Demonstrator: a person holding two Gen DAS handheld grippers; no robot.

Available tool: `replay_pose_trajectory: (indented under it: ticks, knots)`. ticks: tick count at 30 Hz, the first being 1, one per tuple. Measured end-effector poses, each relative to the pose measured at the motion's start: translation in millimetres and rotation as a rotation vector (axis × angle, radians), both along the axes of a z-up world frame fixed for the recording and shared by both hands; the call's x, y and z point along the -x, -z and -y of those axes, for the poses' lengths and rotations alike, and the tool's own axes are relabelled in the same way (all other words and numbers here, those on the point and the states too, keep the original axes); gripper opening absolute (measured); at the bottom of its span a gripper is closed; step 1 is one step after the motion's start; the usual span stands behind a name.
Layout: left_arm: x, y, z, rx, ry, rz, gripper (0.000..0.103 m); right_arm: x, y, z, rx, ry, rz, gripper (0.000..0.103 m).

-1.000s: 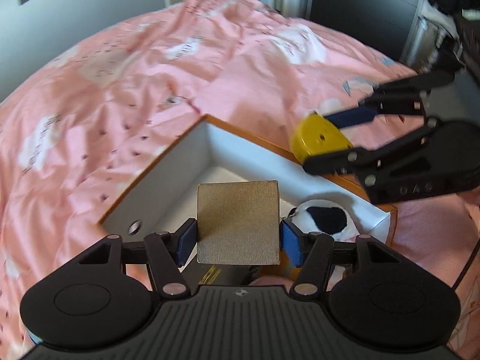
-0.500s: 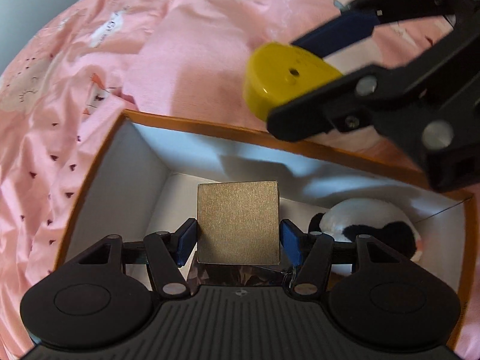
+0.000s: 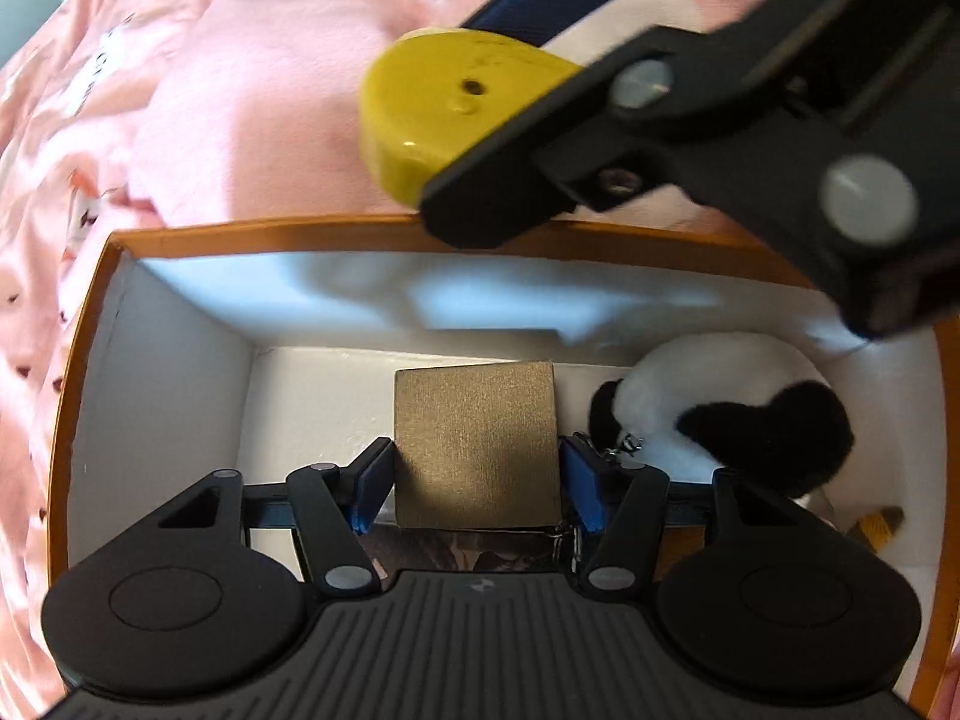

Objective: Organize objects
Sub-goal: 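Carry the tape measure over the box with right tool while left carries block, then lower the beige block into the box and open the left tool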

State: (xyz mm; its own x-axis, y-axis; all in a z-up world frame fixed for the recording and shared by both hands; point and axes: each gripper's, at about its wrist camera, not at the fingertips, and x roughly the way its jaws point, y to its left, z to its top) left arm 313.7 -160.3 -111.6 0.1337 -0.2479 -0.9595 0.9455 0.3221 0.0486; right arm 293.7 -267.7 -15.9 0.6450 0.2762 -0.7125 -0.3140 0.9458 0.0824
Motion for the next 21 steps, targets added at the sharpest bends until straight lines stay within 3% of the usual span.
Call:
replay_pose_trajectory:
  ticks: [4, 11, 21]
  knots:
    - [0.4, -2.9, -5.2, 0.030, 0.013, -0.036, 0.077, 1.4, -3.1, -0.4, 0.002, -0.001, 0.003, 0.054]
    - [-3.9, -0.4, -16.7, 0.063, -0.012, -0.106, 0.073, 3.3, -3.5, 1.9, 0.001, 0.007, -0.009, 0.054]
    - [-7.9, 4.9, -24.1, 0.088, 0.017, -0.121, 0.073, 7.3, -2.2, 2.3, 0.005, -0.002, -0.028, 0.054]
